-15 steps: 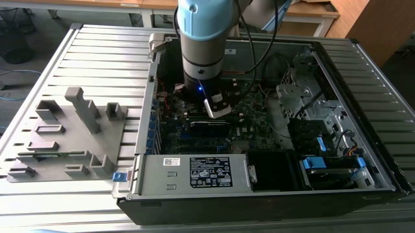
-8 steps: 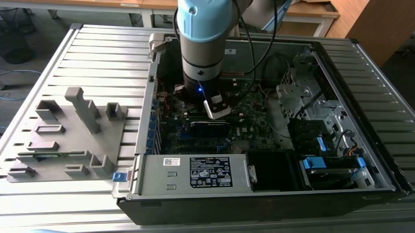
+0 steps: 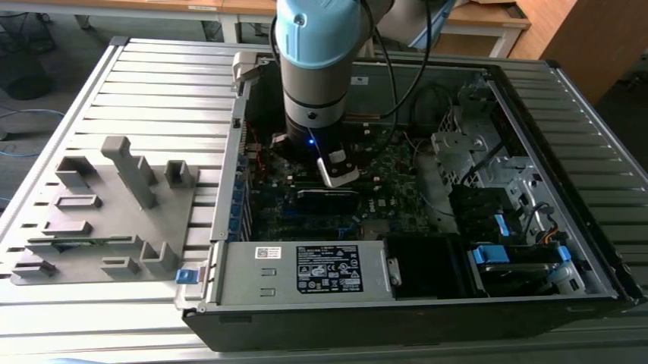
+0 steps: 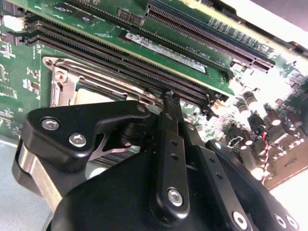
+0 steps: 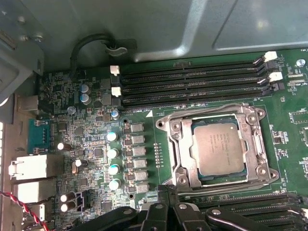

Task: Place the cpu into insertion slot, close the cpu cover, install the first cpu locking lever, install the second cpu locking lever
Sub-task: 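Install the second cpu locking lever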

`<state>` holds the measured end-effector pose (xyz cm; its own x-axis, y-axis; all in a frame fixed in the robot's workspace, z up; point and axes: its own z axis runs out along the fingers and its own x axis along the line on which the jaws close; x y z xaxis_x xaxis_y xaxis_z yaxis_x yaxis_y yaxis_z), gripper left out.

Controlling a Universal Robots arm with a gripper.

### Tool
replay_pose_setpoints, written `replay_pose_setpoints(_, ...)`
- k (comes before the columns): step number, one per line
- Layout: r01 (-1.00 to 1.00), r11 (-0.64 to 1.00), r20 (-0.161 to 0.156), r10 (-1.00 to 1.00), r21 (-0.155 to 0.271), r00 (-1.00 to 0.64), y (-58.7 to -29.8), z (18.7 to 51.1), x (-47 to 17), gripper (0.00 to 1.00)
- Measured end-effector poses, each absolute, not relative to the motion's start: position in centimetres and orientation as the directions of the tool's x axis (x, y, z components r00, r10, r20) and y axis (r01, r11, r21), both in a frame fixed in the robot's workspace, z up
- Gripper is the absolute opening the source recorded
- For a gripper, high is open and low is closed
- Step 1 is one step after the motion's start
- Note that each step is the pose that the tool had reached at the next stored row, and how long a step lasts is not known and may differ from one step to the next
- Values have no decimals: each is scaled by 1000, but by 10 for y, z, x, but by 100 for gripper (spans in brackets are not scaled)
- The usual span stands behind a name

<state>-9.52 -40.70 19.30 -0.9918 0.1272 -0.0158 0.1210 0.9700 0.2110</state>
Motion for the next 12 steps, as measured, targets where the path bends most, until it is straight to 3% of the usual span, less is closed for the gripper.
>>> replay_pose_setpoints(12,121,970,-16,127,212,-992,-407,188,-98,11)
